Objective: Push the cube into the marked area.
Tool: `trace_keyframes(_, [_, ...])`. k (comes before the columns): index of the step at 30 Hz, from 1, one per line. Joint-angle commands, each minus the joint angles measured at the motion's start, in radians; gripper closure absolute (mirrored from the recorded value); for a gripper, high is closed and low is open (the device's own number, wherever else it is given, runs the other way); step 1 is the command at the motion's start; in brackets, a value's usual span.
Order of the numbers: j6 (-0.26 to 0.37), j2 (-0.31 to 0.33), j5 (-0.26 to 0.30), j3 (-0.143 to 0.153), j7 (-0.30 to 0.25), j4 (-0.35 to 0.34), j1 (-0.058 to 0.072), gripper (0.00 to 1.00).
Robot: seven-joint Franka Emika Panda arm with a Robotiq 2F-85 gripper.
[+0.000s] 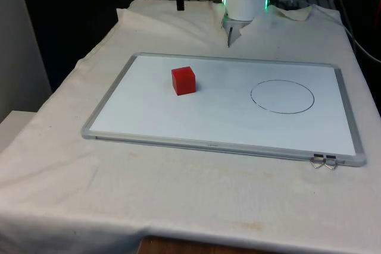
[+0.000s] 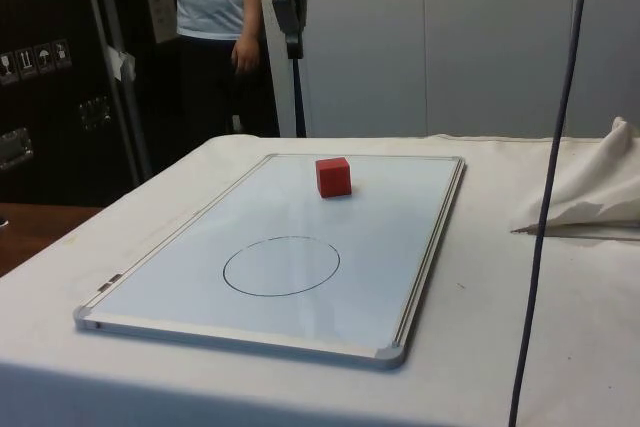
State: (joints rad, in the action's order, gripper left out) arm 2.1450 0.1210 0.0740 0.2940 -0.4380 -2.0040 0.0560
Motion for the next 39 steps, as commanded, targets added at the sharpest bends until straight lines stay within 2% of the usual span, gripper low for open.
trace_keyframes(1, [0.018, 0.008, 0.016, 0.004, -0.019, -0.004, -0.005, 1.0])
trace_keyframes(3, [0.031, 0.022, 0.031, 0.016, -0.041, -0.006, -0.008, 1.0])
trace_keyframes(4, [0.018, 0.019, 0.019, 0.017, -0.028, -0.002, -0.002, 1.0])
trace_keyframes(5, [0.034, 0.028, 0.038, 0.021, -0.05, -0.006, -0.009, 1.0])
trace_keyframes(11, [0.075, 0.083, 0.096, 0.063, -0.117, -0.005, -0.01, 1.0])
trace_keyframes(13, [0.072, 0.089, 0.096, 0.072, -0.119, -0.002, -0.005, 1.0])
trace_keyframes(14, [0.088, 0.098, 0.111, 0.072, -0.13, -0.005, -0.011, 1.0])
trace_keyframes(21, [0.14, 0.156, 0.163, 0.101, -0.171, -0.011, -0.015, 1.0])
trace_keyframes(22, [0.125, 0.159, 0.157, 0.107, -0.165, -0.003, -0.009, 1.0])
trace_keyframes(23, [0.147, 0.162, 0.17, 0.105, -0.177, -0.014, -0.015, 1.0])
trace_keyframes(29, [0.199, 0.191, 0.209, 0.123, -0.22, -0.05, -0.018, 1.0])
trace_keyframes(32, [0.232, 0.207, 0.23, 0.127, -0.237, -0.069, -0.016, 1.0])
trace_keyframes(33, [0.214, 0.201, 0.218, 0.134, -0.231, -0.067, -0.013, 1.0])
trace_keyframes(34, [0.239, 0.212, 0.237, 0.127, -0.239, -0.072, -0.015, 1.0])
trace_keyframes(39, [0.268, 0.243, 0.262, 0.115, -0.24, -0.078, -0.011, 1.0])
